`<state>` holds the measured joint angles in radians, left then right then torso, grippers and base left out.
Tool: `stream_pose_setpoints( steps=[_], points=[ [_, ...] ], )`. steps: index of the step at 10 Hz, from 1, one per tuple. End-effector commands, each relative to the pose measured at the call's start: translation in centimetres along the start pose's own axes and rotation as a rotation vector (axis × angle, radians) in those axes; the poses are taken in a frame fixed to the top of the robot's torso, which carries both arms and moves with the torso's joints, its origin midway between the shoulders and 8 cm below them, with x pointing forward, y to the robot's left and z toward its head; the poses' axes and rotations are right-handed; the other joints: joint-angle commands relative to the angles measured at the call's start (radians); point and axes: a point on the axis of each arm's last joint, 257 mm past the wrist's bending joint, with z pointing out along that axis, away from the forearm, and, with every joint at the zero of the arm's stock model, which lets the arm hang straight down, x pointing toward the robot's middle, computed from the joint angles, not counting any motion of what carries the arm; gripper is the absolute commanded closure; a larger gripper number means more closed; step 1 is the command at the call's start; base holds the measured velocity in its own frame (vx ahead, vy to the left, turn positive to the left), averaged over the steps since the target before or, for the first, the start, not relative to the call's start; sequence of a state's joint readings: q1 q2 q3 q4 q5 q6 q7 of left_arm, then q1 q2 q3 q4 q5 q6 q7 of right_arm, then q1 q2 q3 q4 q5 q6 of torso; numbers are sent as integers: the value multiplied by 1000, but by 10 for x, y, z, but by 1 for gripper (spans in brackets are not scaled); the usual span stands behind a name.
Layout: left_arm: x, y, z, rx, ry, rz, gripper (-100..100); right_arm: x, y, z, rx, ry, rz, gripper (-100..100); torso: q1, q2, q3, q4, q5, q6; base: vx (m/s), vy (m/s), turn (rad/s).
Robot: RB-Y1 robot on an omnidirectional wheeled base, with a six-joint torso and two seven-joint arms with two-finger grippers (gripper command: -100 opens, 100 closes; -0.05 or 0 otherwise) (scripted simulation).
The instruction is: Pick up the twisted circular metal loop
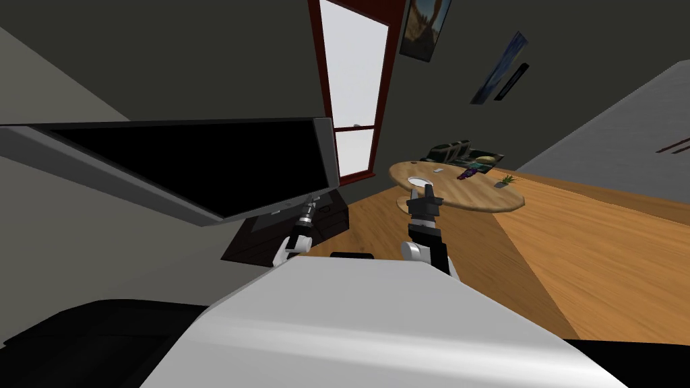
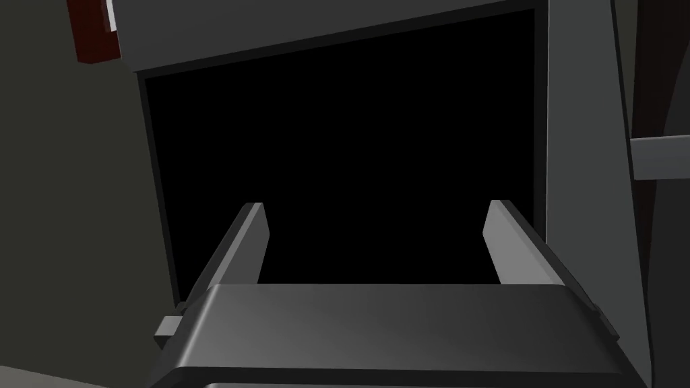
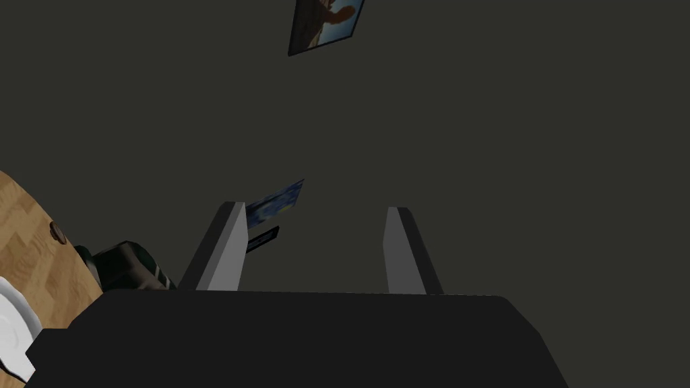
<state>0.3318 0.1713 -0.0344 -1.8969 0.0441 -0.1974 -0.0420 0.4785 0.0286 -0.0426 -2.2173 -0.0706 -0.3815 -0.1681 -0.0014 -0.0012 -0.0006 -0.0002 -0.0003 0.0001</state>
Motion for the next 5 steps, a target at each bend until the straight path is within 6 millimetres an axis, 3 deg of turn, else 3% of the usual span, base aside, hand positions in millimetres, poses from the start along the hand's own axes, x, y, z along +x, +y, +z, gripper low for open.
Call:
stream_pose_setpoints(
  steps=[1,4,5],
  points=[
    [0,15,0,-34,1,-11,-100,0,0,0,0,0,0,0,0,0,0,0,0,0,8,-10,16],
    [-1,66,0,-163,-3,-62,-100,0,0,0,0,0,0,0,1,-1,0,0,0,0,26,-4,25],
    [-1,66,0,-163,-3,-62,-100,0,0,0,0,0,0,0,1,-2,-1,0,0,0,31,-1,-1]
  ],
)
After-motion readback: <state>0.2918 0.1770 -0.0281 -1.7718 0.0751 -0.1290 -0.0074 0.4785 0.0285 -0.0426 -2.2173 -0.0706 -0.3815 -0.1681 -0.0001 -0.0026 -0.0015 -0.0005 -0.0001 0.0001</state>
